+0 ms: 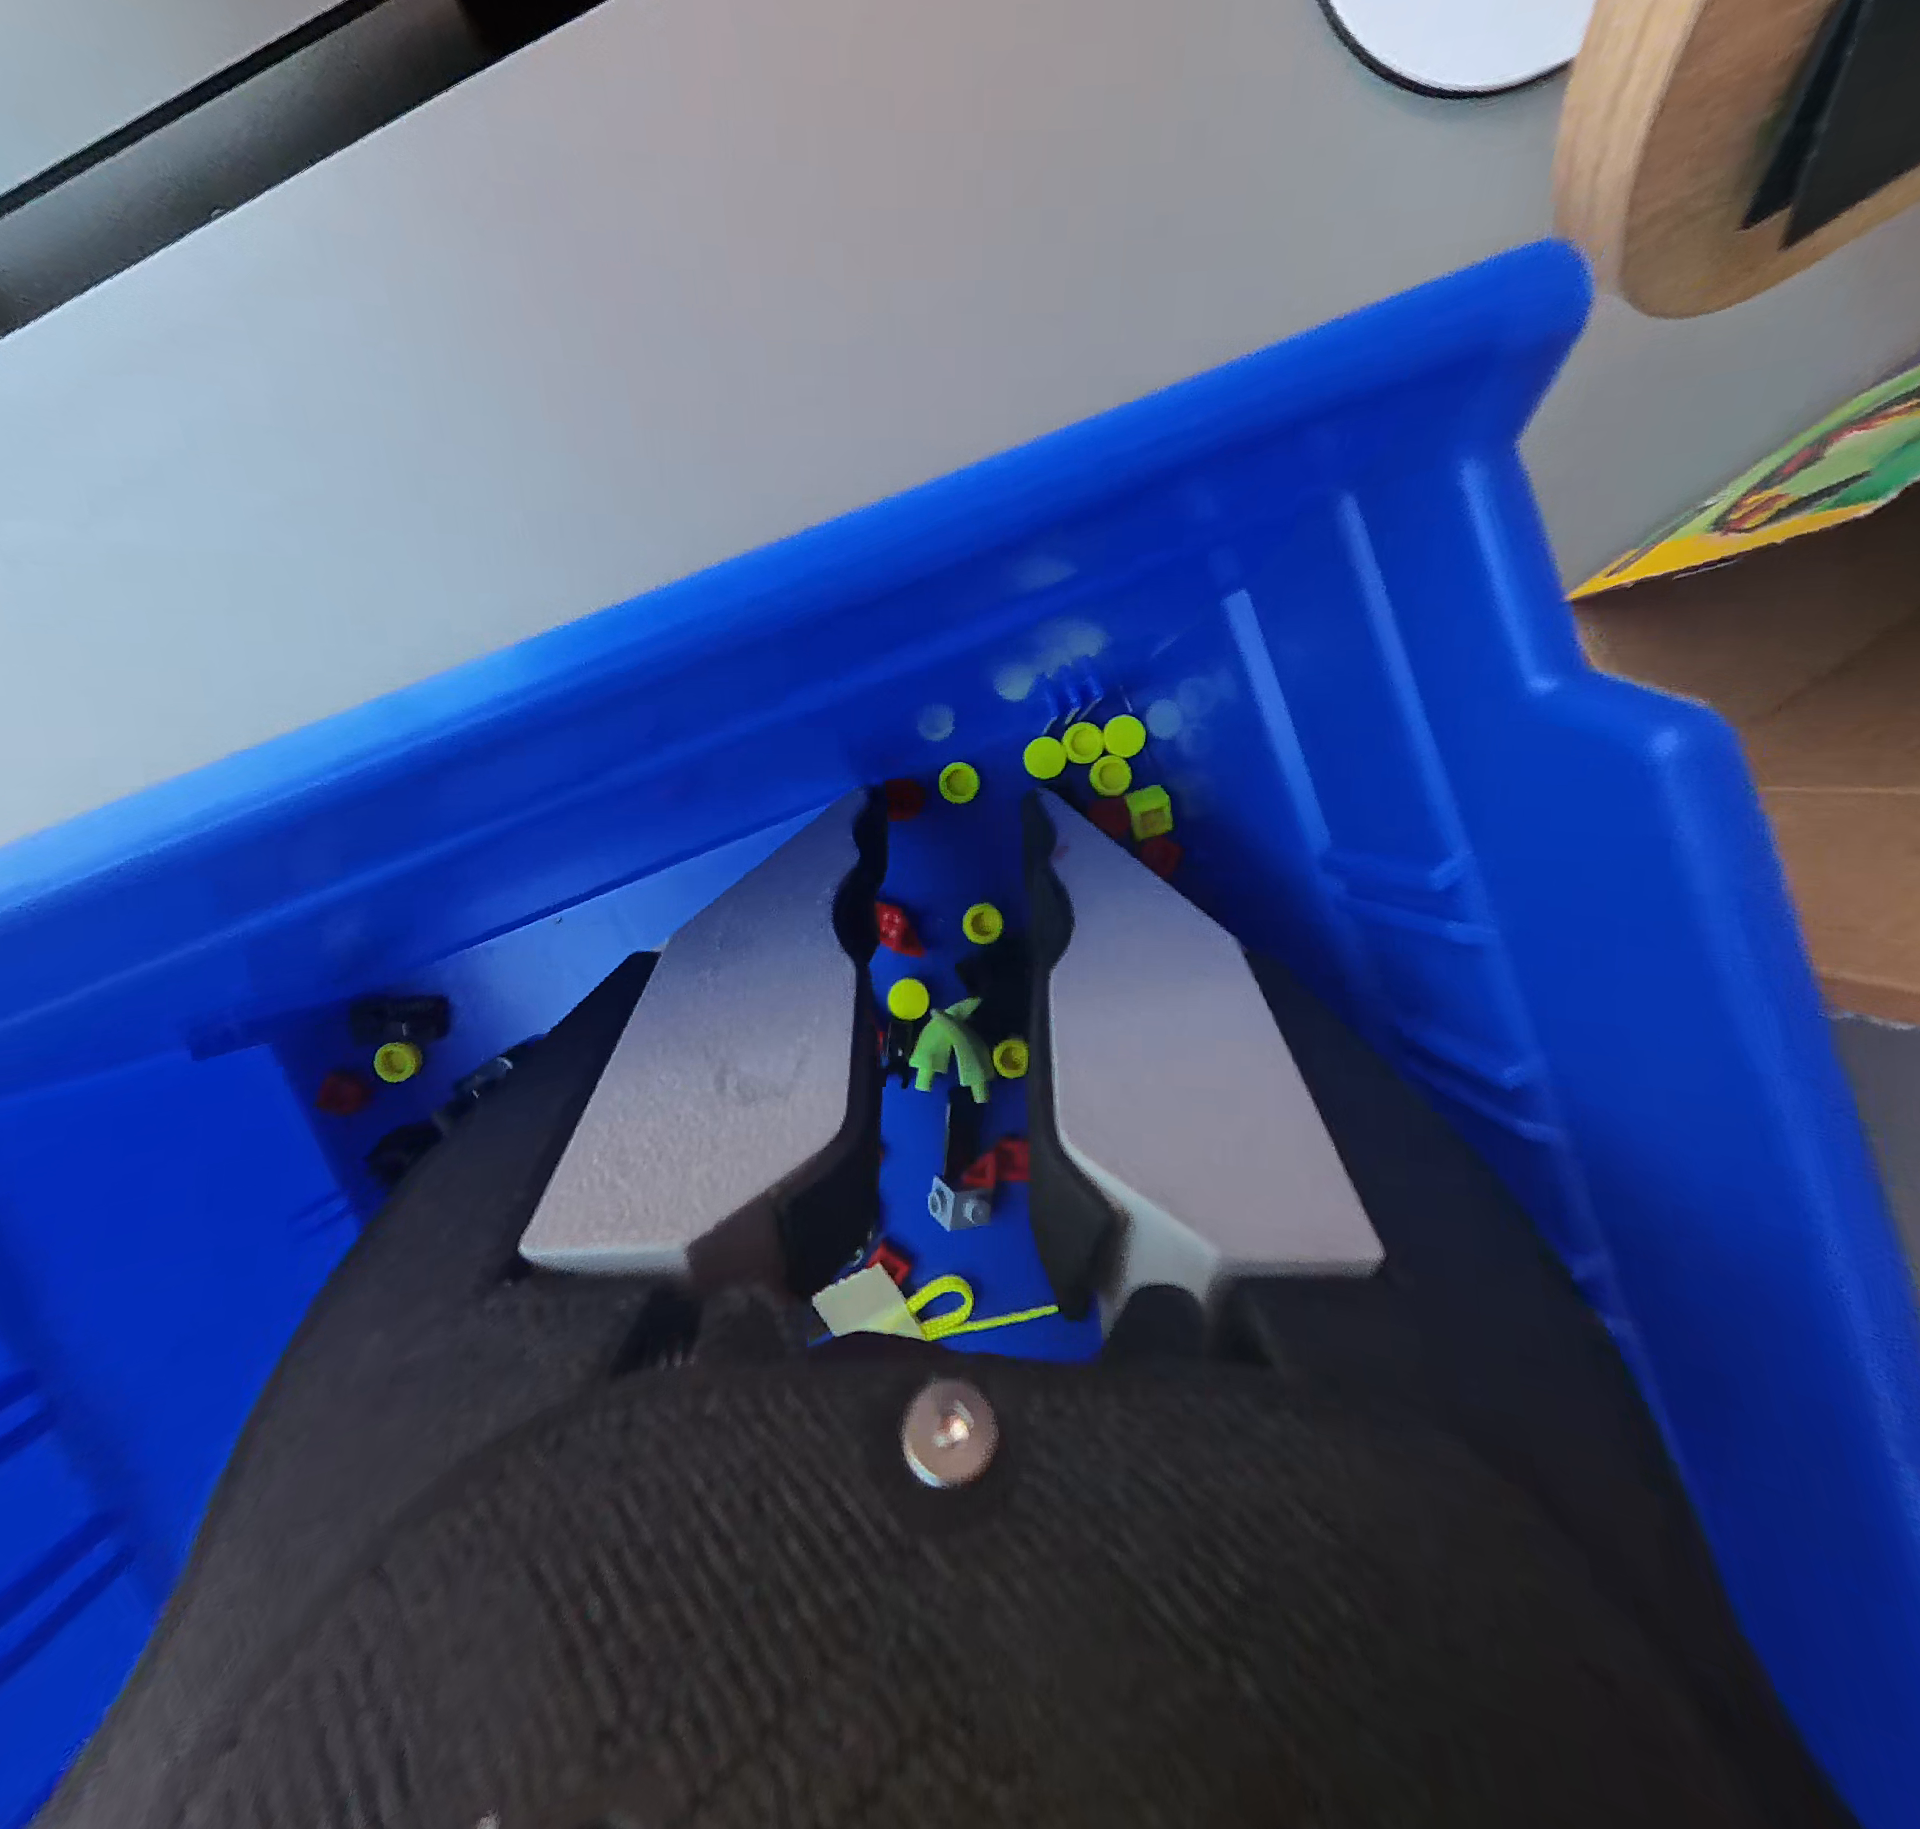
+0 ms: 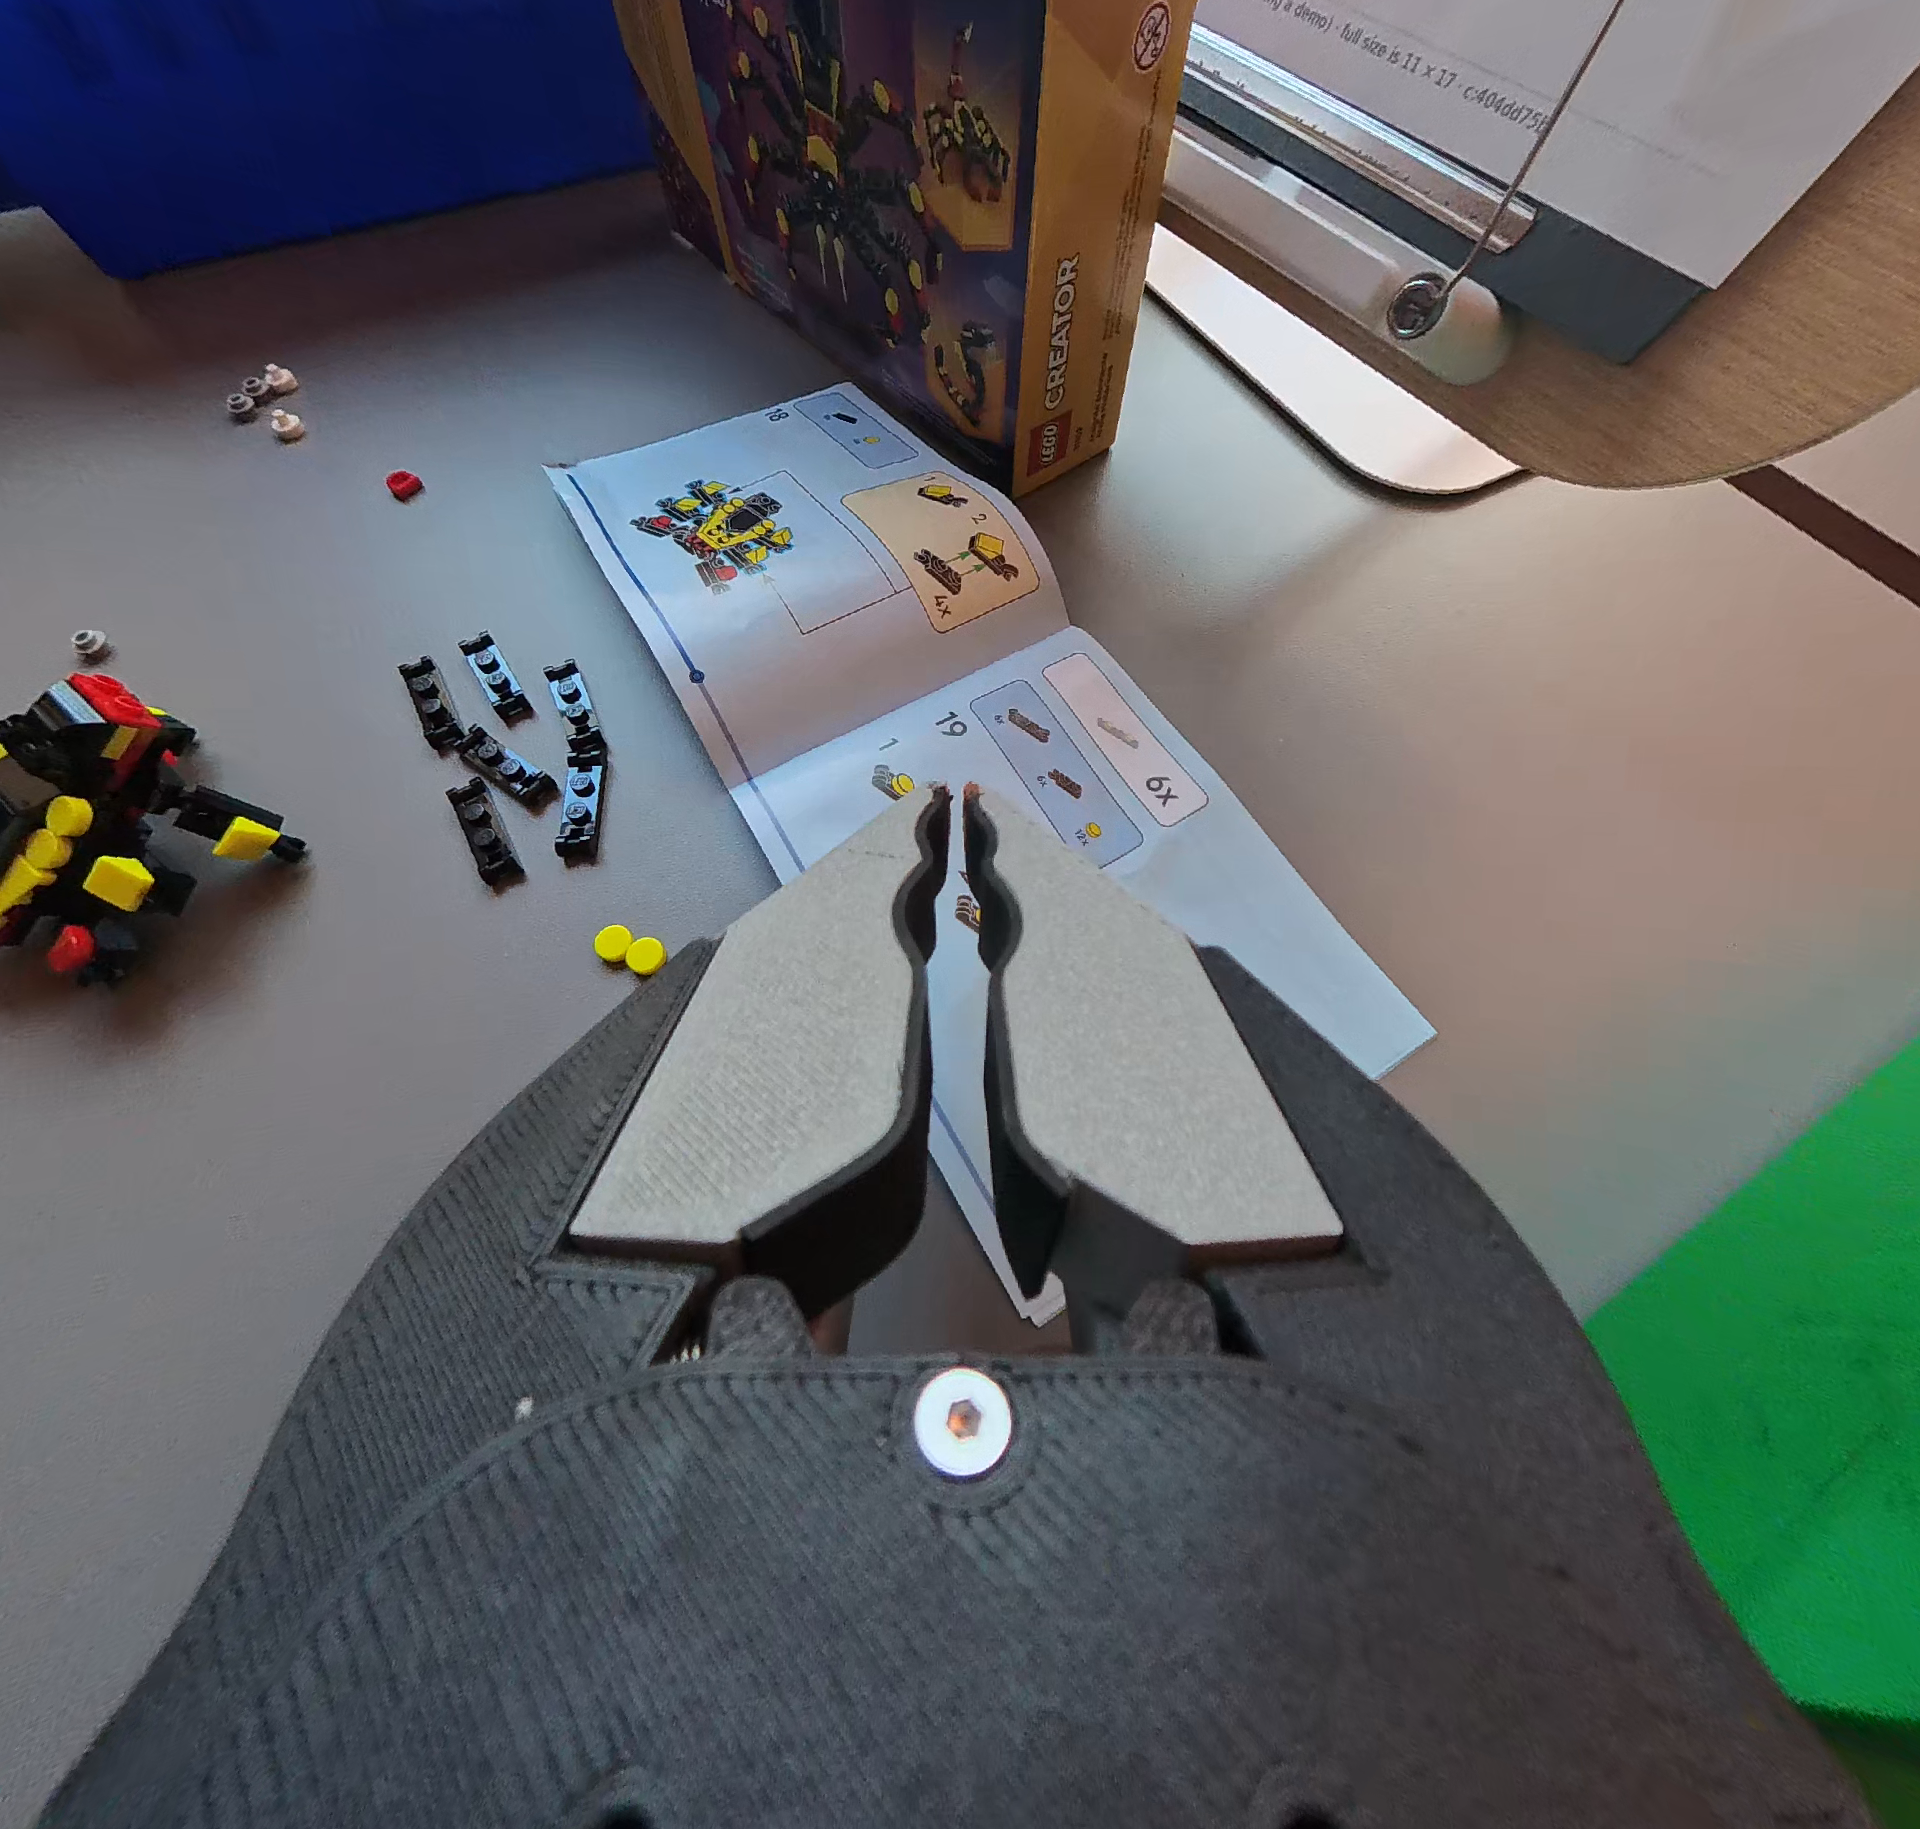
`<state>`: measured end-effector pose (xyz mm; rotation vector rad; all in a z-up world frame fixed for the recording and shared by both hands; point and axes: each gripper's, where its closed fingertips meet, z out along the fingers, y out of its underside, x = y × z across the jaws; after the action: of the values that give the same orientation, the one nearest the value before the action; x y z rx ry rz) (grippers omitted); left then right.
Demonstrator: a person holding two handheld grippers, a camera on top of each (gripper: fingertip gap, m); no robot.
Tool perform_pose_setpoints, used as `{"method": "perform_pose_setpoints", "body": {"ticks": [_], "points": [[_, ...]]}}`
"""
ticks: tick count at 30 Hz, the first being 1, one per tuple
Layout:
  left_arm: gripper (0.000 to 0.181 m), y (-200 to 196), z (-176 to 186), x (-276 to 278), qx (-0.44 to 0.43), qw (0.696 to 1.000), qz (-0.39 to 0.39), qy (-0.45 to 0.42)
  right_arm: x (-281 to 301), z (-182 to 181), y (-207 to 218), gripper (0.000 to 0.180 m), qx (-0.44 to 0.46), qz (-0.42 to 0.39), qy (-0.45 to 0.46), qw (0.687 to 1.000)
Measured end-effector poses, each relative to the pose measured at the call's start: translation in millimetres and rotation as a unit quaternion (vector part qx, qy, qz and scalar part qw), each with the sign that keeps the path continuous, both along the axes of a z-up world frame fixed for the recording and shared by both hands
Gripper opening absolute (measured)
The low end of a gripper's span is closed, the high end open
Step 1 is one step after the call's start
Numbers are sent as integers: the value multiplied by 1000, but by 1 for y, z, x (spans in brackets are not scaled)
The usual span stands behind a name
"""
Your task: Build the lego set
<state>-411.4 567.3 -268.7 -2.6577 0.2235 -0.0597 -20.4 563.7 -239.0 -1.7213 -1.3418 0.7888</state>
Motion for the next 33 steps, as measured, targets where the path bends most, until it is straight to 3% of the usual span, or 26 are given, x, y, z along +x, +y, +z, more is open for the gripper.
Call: {"method": "perform_pose_setpoints", "body": {"ticks": [10,20,23,26,33], "points": [[8,3,-2,2,8,1000,-22,16,-1,0,-1,0,0,2,-2,1000],[16,-4,-2,-2,-9,999,-25,23,0,0,-1,0,1,2,-1,1000],[7,-10,-2,-12,-20,1000,-11,19,-1,0,-1,0,-1,2,-2,1000],[15,-16,-1,-23,-35,999,0,36,-1,-1,-1,0,0,3,-4,1000],[18,0,17,15,19,998,-54,17,-1,-1,-2,0,2,3,-5,1000]]}}
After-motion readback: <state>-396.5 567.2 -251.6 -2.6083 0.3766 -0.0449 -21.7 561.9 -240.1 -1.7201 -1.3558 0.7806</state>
